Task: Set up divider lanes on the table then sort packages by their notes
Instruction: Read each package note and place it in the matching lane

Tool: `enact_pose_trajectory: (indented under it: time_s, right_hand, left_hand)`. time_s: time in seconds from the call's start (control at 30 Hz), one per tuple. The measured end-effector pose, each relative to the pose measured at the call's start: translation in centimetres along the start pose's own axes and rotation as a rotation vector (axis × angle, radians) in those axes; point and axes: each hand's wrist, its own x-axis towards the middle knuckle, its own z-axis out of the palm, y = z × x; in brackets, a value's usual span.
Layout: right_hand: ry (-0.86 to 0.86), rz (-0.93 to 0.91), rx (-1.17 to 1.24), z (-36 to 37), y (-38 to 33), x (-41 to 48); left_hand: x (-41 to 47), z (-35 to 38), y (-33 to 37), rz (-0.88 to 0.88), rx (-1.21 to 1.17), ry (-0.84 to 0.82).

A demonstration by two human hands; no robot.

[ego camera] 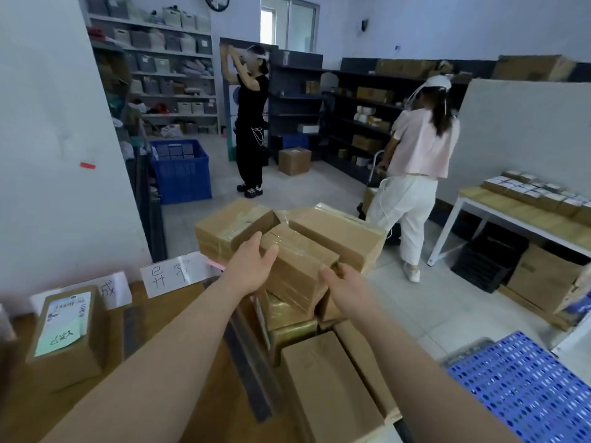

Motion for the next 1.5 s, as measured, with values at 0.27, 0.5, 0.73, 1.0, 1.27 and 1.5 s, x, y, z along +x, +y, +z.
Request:
enact_pose_trajectory:
  time_s: [0.27,0.5,0.73,1.0,1.27,1.5]
  right_hand:
    - [0.07,-0.049,0.302,-2.0,3.1,0.4]
    - [0.075,0.012,0.385,-5.6,5.5,-1.3]
    - [0.063,0.094,0.351,-6.4,8.2,-4.3]
    - [0.177,0.254,0.44,-5.7,12.3,-7.1]
    - [0.135,0.248,0.557,-7.2,14.6,-7.5]
    - [-0.015,0.227,0.482,-9.2,16.9,-5.1]
  left_hand:
    - [-3.6,1.9,0.7,-0.041,-0.274,0.174]
    - [-9.3,4.6,0.3,0.042,-0.301,0.132]
    - [-13.2,7.3,0.2,-0.088,-0.479,-0.017]
    - [-15.7,9.7,-0.7,-0.187,-0.53,-0.185]
    - [-16.6,12.1,-0.3,-0.198,-0.408,-0.216]
    - [-16.3,14.9,2.3,-0.385,-0.591,-0.138]
